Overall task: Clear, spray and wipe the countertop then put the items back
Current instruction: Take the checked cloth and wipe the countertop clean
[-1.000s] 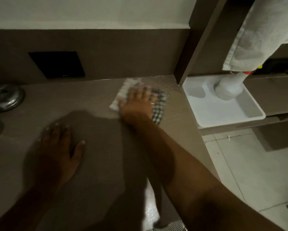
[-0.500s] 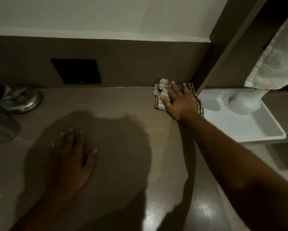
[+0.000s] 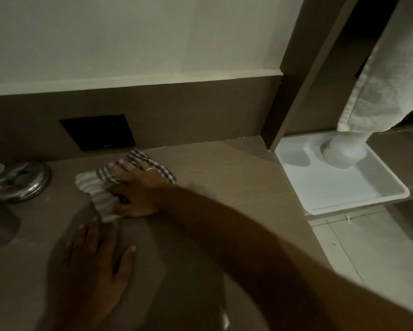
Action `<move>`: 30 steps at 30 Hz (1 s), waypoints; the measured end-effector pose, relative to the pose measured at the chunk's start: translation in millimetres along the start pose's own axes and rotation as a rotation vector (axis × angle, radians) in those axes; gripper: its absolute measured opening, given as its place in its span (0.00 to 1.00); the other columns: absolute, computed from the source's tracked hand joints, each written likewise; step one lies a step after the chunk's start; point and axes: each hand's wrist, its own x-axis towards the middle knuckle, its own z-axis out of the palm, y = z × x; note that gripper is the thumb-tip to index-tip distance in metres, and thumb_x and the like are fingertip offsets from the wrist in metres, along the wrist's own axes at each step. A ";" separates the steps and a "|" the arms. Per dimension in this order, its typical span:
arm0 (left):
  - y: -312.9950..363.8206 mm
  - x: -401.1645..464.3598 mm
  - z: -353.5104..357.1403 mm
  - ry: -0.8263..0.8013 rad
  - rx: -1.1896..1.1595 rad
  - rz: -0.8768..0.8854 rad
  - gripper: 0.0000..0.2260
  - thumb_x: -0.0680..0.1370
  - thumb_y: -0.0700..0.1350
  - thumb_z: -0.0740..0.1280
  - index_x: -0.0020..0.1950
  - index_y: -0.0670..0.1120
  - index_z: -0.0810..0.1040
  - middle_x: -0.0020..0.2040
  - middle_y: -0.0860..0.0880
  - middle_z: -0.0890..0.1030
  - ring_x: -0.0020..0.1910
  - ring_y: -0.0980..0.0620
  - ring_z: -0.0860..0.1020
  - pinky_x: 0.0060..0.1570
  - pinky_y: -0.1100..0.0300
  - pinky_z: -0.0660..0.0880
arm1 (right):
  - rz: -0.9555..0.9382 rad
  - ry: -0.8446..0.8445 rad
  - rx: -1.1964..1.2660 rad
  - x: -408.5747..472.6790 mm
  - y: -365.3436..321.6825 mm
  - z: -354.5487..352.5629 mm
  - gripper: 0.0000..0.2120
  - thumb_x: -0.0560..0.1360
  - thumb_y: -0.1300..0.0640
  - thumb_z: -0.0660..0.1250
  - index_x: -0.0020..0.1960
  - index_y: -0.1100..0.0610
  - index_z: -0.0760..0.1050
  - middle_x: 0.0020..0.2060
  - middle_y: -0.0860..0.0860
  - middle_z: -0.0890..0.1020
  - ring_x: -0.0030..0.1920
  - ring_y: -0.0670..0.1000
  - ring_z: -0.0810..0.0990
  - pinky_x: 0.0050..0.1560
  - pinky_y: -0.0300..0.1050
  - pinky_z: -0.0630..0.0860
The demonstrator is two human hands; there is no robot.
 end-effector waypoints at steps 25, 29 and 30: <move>-4.8 -2.4 1.9 0.012 0.016 -0.022 0.36 0.71 0.63 0.51 0.69 0.41 0.74 0.71 0.35 0.70 0.71 0.33 0.67 0.67 0.37 0.64 | 0.448 0.055 0.059 -133.2 134.0 11.7 0.32 0.77 0.33 0.47 0.78 0.43 0.52 0.80 0.52 0.48 0.80 0.55 0.45 0.78 0.56 0.44; -5.5 -1.5 5.0 0.016 0.020 -0.031 0.36 0.71 0.64 0.51 0.69 0.42 0.73 0.72 0.36 0.69 0.71 0.34 0.66 0.68 0.38 0.63 | 0.632 0.085 -0.047 -167.2 182.4 8.9 0.31 0.78 0.34 0.45 0.78 0.45 0.54 0.80 0.49 0.51 0.79 0.56 0.47 0.77 0.58 0.49; -6.2 -1.2 6.4 0.014 0.020 -0.031 0.36 0.71 0.64 0.51 0.70 0.42 0.73 0.72 0.36 0.69 0.72 0.33 0.66 0.68 0.38 0.63 | 0.637 0.140 -0.064 -165.8 178.3 12.5 0.31 0.77 0.34 0.46 0.77 0.44 0.58 0.80 0.50 0.53 0.79 0.58 0.48 0.76 0.59 0.51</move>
